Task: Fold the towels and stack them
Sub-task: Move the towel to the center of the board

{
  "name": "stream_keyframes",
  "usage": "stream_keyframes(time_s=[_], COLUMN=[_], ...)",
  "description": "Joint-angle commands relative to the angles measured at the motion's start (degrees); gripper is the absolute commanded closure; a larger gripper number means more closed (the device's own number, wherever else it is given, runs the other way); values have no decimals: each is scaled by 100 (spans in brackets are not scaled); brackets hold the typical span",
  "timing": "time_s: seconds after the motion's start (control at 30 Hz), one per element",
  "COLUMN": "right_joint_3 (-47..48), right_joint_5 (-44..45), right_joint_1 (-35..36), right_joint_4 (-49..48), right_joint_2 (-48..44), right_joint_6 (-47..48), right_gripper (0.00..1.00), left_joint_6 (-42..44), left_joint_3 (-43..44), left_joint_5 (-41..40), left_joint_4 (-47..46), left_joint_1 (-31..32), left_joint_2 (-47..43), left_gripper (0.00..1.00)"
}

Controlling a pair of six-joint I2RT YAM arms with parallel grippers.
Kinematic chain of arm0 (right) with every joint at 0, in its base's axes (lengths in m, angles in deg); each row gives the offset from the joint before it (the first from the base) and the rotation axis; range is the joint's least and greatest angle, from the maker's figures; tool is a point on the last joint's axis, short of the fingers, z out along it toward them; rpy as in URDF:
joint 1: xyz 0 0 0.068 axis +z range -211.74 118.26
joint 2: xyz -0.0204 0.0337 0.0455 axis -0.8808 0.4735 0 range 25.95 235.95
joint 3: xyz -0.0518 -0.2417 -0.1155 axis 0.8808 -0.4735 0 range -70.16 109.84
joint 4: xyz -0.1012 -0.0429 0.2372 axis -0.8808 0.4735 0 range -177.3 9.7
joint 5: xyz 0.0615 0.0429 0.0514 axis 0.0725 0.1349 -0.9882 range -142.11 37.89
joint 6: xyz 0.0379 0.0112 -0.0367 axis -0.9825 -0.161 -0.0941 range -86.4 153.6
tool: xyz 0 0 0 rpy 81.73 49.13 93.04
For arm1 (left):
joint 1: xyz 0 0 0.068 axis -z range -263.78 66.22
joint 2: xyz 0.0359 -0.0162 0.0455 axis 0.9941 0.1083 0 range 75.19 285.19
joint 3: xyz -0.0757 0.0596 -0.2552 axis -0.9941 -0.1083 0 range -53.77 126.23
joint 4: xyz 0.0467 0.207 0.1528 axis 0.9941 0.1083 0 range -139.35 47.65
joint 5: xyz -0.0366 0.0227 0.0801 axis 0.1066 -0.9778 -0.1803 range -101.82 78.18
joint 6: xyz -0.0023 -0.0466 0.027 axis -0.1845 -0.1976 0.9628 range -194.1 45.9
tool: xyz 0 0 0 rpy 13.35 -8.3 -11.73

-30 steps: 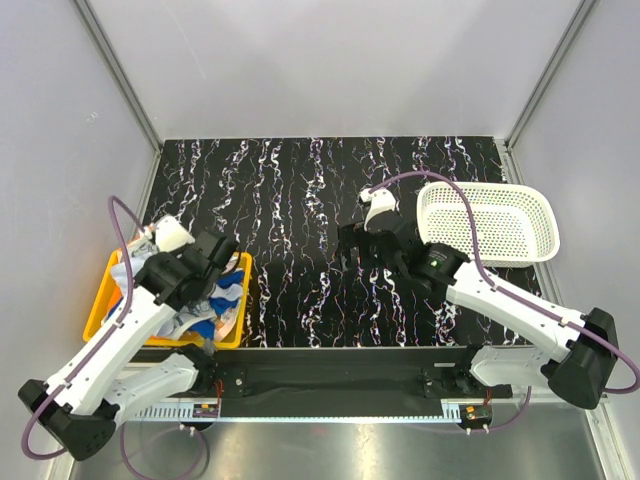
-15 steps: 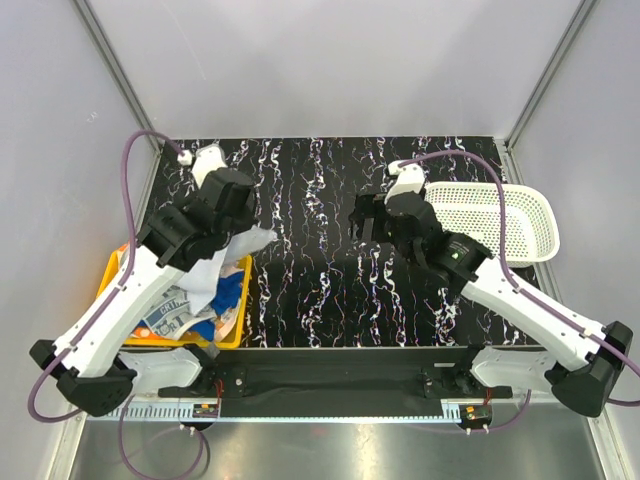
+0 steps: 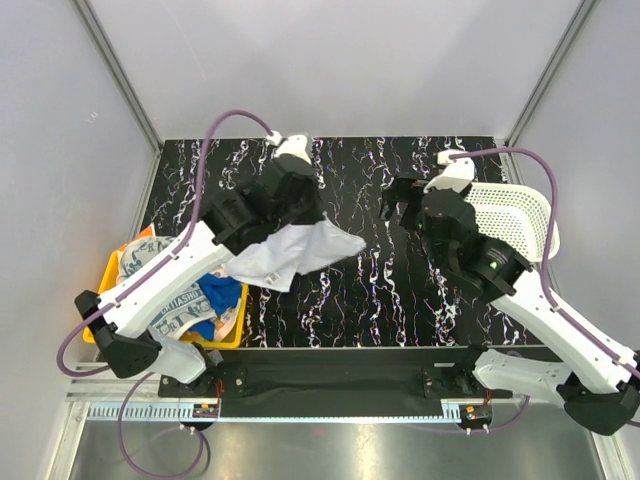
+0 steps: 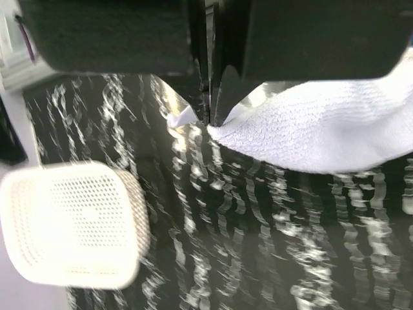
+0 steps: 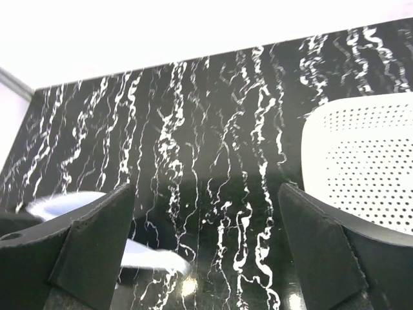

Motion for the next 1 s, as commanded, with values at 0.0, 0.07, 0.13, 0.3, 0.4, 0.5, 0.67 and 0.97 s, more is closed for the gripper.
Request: stream_keyframes(time_s=[0.0,0.07,0.13,0.3,0.4,0.5,0.67,0.97], right_joint_3=[172,155,137,-91,-293,-539,-1005,-1918], right_joint_5=[529,538,521,336,178,38,-349,-648], right_joint_1=[-60,-69,-69,-78,-78,-78,-78,-139], right_joint_4=[94,103,156,138,77,16,-2,217], right_joint_2=[-277,-321,-269,-84,57,153,478,725], right_joint_6=[-75,-66,-66,-171,-268,-374,-567,-1296], right_gripper=[0,0,0,0,0,0,0,3], left_joint_6=[111,49,-12,-66,-127,-214,-566,-804], left_joint_3=[67,-47,-327,-645,-952,-1470,-2972,-4345], left_joint_5=[503,477,495,669,908,926,987,890], left_joint_4=[-722,-801,-942,-1030,-1118,-1188,-1461,-1681], left_joint_1=[325,448,414,63,-140,-228,-500,-904], left_joint_2=[99,160,126,345,380,241,-155,-823], left_gripper=[100,100,100,100,100,100,100,100])
